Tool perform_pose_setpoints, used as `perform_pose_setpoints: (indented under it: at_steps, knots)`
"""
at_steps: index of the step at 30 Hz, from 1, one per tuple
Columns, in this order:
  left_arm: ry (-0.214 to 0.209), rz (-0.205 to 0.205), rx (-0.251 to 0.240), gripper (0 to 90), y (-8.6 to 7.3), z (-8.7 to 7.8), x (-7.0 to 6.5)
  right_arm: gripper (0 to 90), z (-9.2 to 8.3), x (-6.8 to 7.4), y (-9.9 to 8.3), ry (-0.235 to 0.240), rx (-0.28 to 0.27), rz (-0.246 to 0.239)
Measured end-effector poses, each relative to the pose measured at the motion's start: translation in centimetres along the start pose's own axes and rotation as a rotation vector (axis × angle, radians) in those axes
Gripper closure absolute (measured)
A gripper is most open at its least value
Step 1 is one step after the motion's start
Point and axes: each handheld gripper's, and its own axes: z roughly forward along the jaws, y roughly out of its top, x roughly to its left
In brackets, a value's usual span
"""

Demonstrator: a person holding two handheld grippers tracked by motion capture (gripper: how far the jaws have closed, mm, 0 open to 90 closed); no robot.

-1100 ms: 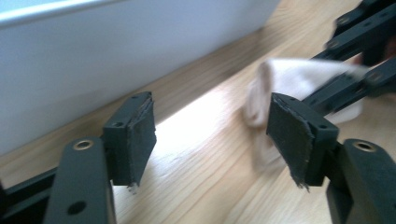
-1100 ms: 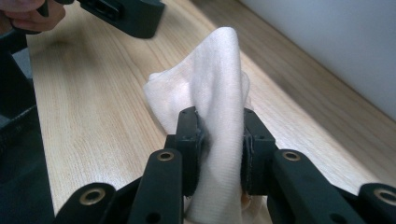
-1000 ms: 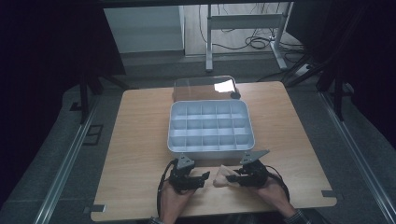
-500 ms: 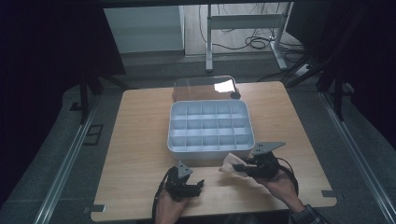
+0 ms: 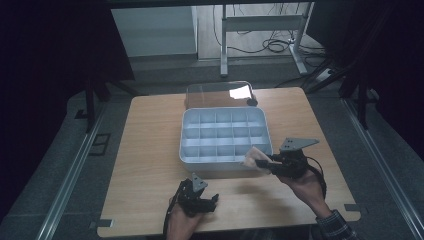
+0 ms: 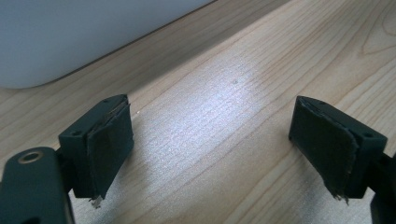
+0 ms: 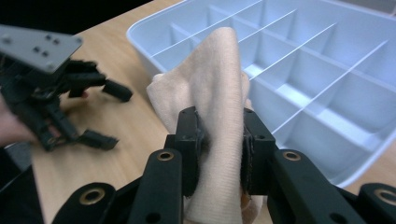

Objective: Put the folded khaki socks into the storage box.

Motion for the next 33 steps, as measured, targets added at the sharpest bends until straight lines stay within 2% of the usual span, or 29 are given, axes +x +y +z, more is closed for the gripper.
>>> perform_pose_setpoints:
  at_steps: [5, 18, 22, 33]
  knots:
    - [0.002, -0.004, -0.002, 13.7, 0.0, 0.0, 0.0, 72.3, 0.2, -0.9, 0.7, -0.052, -0.016, 0.003]
    - [0.004, -0.004, -0.001, 13.8, 0.0, 0.0, 0.1, 72.0, 2.2, -3.1, 1.6, -0.187, -0.033, -0.012]
    - [0.005, -0.007, -0.001, 13.8, 0.0, 0.0, 0.0, 71.9, 2.8, -3.6, 1.6, -0.218, -0.035, -0.016]
    - [0.006, -0.007, 0.0, 13.9, 0.0, 0.0, 0.0, 71.5, 5.1, -4.8, 0.5, -0.255, -0.032, -0.009]
